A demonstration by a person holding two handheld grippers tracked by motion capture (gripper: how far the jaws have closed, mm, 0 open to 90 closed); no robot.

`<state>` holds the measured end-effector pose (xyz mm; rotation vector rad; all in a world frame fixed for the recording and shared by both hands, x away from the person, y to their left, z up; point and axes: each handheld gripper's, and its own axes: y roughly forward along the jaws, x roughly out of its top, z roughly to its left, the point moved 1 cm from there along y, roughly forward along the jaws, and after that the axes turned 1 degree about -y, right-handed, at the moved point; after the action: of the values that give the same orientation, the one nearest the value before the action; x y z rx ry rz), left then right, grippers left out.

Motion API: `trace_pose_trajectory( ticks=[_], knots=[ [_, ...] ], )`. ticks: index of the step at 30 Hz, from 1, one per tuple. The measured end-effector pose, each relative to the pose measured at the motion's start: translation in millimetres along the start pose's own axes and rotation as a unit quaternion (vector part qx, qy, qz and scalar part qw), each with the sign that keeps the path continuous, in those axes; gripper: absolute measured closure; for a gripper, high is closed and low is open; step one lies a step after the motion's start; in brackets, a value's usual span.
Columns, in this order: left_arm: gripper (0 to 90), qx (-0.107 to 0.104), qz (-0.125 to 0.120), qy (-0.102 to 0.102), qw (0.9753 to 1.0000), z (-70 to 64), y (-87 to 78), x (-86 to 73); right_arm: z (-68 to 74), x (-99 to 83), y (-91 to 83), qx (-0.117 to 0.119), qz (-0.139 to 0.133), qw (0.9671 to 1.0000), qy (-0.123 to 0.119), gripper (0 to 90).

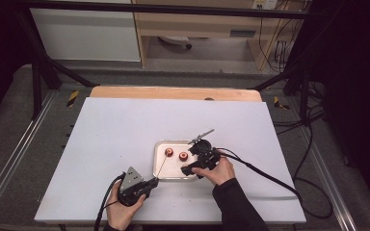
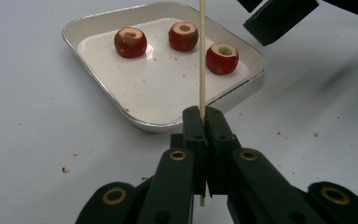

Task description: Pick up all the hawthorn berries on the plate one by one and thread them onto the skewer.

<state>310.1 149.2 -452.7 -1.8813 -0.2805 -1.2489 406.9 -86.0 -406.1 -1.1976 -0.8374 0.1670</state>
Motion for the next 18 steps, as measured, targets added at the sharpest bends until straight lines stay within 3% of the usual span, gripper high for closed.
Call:
trace_pose_trajectory(
  ticks=[8, 18],
  knots=[
    [88.9, -0.002, 0.003, -0.001, 1.0, 1.5, 1.1, -1.3, 4.4, 7.7, 14.1, 0.003, 0.035, 0.9994, 0.005, 25.6],
    [88.9, -0.004, 0.004, -0.003, 1.0, 2.3, 0.6, -2.1, 8.8, 10.3, 23.8, -0.007, 0.049, 0.9984, 0.028, 40.5]
  ],
)
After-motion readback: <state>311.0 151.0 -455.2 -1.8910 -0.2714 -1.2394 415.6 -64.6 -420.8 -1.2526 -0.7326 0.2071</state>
